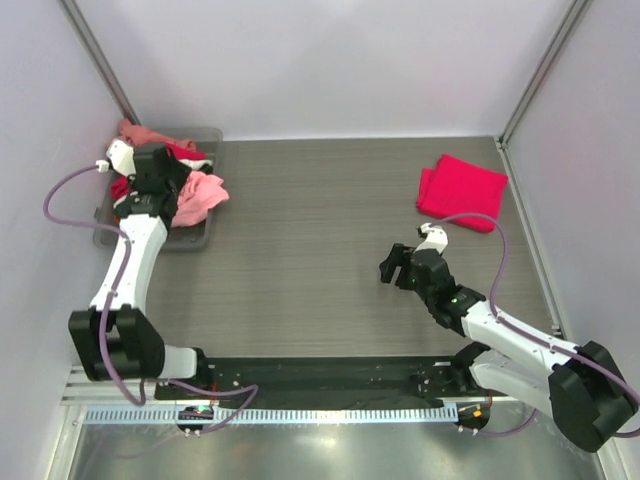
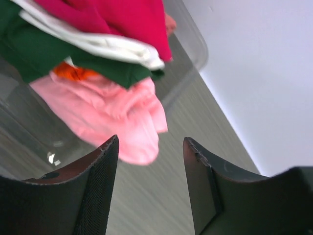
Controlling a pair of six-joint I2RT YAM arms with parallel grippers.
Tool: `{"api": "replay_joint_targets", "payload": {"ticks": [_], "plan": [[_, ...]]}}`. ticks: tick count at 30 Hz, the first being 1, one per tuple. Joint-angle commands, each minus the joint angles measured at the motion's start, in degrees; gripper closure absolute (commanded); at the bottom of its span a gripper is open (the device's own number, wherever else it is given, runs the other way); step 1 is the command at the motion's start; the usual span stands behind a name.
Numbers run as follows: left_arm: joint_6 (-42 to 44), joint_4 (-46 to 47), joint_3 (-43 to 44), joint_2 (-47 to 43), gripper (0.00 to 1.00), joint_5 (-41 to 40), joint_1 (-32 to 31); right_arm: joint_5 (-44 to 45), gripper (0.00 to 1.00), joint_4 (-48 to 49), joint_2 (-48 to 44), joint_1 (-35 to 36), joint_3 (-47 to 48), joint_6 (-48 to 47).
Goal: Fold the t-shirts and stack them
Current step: Grab the tshirt from the pile
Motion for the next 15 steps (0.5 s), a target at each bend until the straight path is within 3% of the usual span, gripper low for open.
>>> {"api": "replay_joint_targets", "payload": {"ticks": [1, 8, 14, 15], "plan": [[-4.5, -0.5, 4.8, 6.8, 0.44, -6.3, 2.9, -1.5, 0.21, 2.4, -1.3, 0.1, 0.0, -0.6], [-9.4, 1.6, 13.5, 19.1, 0.25, -11.5, 6.1, -2.8, 0.22, 2.4, -3.5, 0.0, -1.1, -0.8], [-10.9, 5.2, 18.2, 26.2, 0.27, -5.2, 10.1, -2.3, 0.22, 2.2, -3.9, 0.1, -1.0, -0.9], [-11.6, 5.2, 18.7, 28.2, 0.32, -2.3, 10.8, -2.4, 0.22, 2.1, -3.8, 0.1, -0.9, -0.9]]}}
